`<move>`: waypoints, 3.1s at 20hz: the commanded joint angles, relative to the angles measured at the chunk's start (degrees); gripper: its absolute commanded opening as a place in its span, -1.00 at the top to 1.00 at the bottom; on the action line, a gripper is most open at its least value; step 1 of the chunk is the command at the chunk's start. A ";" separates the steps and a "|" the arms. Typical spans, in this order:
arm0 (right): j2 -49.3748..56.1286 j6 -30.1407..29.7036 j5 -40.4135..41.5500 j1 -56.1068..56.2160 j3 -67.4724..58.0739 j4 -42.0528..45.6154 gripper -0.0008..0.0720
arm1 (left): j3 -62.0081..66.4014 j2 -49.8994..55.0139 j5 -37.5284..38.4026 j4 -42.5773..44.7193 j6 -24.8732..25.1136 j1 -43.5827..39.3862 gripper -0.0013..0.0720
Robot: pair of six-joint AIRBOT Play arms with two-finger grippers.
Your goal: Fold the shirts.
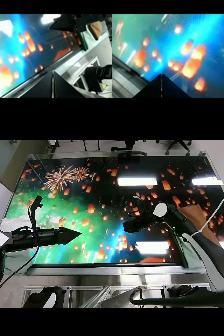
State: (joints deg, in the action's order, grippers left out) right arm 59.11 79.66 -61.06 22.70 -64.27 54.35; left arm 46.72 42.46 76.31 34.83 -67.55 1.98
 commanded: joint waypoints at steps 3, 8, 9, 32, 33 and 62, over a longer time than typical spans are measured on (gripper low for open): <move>-0.04 0.02 -0.02 0.02 -0.04 -0.02 0.92 | -0.02 -0.02 0.11 0.07 0.02 -0.02 0.93; -0.04 0.02 0.00 0.02 -0.04 -0.02 0.92 | 1.88 0.00 -0.02 4.35 0.00 1.49 0.93; -0.04 0.02 -0.02 0.02 -0.04 -0.02 0.92 | 3.72 0.00 -0.04 7.87 0.00 2.71 0.93; 3.54 0.02 -0.31 0.02 -0.04 -0.66 0.92 | 16.15 37.62 -14.19 69.68 -7.96 23.19 -0.90; 3.69 0.02 -0.37 0.02 -0.04 -0.66 0.92 | 16.15 39.36 -14.16 70.58 -8.28 23.19 -0.90; -4.76 -1.73 -2.38 -13.38 -7.76 -6.84 0.28 | 30.62 28.81 -9.31 26.51 -5.03 -15.06 0.93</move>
State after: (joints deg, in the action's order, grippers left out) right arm 56.42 78.08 -61.08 13.13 -71.46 47.70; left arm 82.63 71.68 68.97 63.53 -72.44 -5.26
